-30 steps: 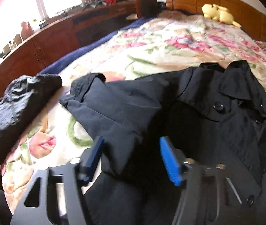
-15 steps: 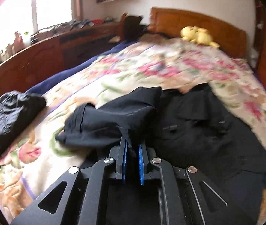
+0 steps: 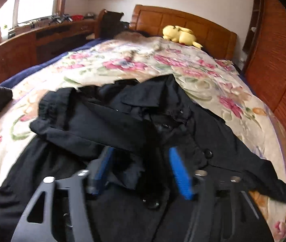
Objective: Fold large clothes
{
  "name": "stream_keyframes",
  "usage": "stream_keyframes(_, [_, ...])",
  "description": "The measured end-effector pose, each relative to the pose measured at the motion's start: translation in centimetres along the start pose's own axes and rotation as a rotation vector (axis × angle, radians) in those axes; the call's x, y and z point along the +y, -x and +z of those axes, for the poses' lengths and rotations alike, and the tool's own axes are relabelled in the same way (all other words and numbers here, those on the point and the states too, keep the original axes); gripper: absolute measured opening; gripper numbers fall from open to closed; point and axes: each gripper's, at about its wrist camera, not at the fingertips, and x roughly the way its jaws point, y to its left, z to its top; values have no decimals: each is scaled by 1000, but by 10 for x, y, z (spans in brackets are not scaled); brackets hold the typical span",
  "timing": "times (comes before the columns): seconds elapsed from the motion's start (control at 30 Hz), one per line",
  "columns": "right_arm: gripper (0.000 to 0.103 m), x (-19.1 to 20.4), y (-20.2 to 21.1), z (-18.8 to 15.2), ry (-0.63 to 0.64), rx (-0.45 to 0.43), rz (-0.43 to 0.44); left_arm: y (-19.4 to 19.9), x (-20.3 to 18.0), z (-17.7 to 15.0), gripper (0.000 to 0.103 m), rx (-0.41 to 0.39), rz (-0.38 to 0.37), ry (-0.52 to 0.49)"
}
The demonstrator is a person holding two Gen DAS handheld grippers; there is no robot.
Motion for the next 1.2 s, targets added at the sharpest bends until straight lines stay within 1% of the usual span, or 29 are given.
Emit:
stream_keyframes(0.13, [69,16,6,-4,23,-27,45,-2,0,-1,34,7,6,0])
stream_keyframes(0.17, [69,14,8,-8,27,-35,59,-2,1,-1,34,9,8,1])
stream_keyframes(0.23, [69,25,8,-9,37,-38,105,-2,4,-1,34,12,16,6])
stream_keyframes(0.3, [69,32,4,-9,47,-27,167,-2,7,-1,34,13,19,15])
stream_keyframes(0.47, [69,58,-17,-5,93,13,267,0,11,-1,34,16,22,25])
stream_keyframes(0.63, [69,76,-45,-3,148,82,300,1,10,0,34,17,17,20])
stream_keyframes(0.7, [69,81,-59,-3,187,129,261,1,8,2,34,15,11,15])
stream_keyframes(0.73, [65,81,-65,-5,202,149,222,1,8,2,34,14,9,12])
stream_keyframes(0.77, [59,80,-68,-5,206,149,202,1,6,3,34,14,7,7])
stream_keyframes(0.8, [48,77,-68,-5,209,143,193,1,5,3,34,12,6,5])
stream_keyframes(0.83, [29,74,-68,-5,209,137,194,2,3,4,34,8,5,5])
stream_keyframes(0.9, [12,65,-67,-4,194,122,202,3,0,6,34,0,3,2])
stream_keyframes(0.93, [7,58,-63,-2,178,101,188,4,-2,7,34,-6,2,-2])
stream_keyframes(1.0, [5,47,-51,-1,132,48,171,4,-4,8,34,-10,2,-4])
stream_keyframes(1.1, [5,19,-22,5,40,-39,195,1,-7,9,34,-8,-2,-4])
stream_keyframes(1.2, [5,-7,10,3,-20,-109,192,-1,-13,12,34,-7,-9,-8])
